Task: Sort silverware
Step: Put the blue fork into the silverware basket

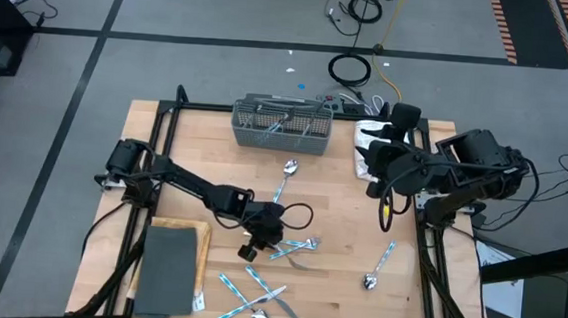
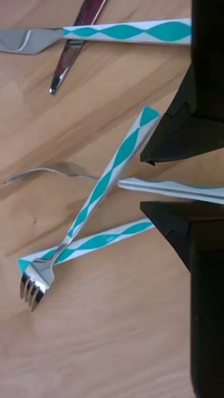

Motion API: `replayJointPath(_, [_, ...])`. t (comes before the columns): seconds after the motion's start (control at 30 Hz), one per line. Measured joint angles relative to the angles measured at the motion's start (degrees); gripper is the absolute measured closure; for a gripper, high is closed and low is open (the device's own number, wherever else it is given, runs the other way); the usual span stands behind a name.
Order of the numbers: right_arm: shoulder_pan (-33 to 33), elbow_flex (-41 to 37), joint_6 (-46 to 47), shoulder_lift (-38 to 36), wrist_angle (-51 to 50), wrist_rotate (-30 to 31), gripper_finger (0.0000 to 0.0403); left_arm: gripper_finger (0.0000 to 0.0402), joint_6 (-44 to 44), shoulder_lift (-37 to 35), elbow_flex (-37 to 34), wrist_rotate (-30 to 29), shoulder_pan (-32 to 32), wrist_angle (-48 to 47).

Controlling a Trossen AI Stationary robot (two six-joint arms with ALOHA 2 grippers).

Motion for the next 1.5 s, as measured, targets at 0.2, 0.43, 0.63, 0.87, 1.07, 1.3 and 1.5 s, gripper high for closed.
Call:
replayJointPath(0.2, [0.0, 0.0, 0.0, -0.12, 0.0, 0.02, 0.0252, 0.0285, 0.96, 3.14, -0.05, 1.31, -0.06, 3.7])
replayJointPath(0.43, [0.0, 0.0, -0.42, -0.12, 0.0, 0.04, 0.0252, 0.0285, 2.78, 6.17, -0.04, 0.78, -0.35, 4.84])
replayJointPath(0.63, [0.0, 0.0, -0.64, -0.15, 0.0, 0.04, 0.0252, 0.0305, 2.52, 8.06, 0.07, 1.08, -0.31, 6.0])
replayJointPath(0.87, [0.0, 0.0, -1.73, -0.54, 0.0, 0.13, 0.0252, 0.0375, 1.24, 6.99, 0.09, 0.28, -0.31, 6.08])
replayJointPath(1.07, [0.0, -0.02, -3.04, -0.91, 0.01, 0.16, 0.0252, 0.0375, -2.35, 5.61, 0.89, -1.69, -0.37, 2.62])
replayJointPath(1.3, [-0.02, -0.02, -3.19, -2.04, 0.0, 0.35, 0.0252, 0.0375, -3.62, 5.33, 9.24, -5.05, -0.33, -11.83])
replayJointPath(1.5, [-0.02, -0.02, -2.46, -3.14, 0.0, 0.37, 0.0252, 0.0375, -3.6, 5.22, 15.79, -8.02, -0.37, -21.8])
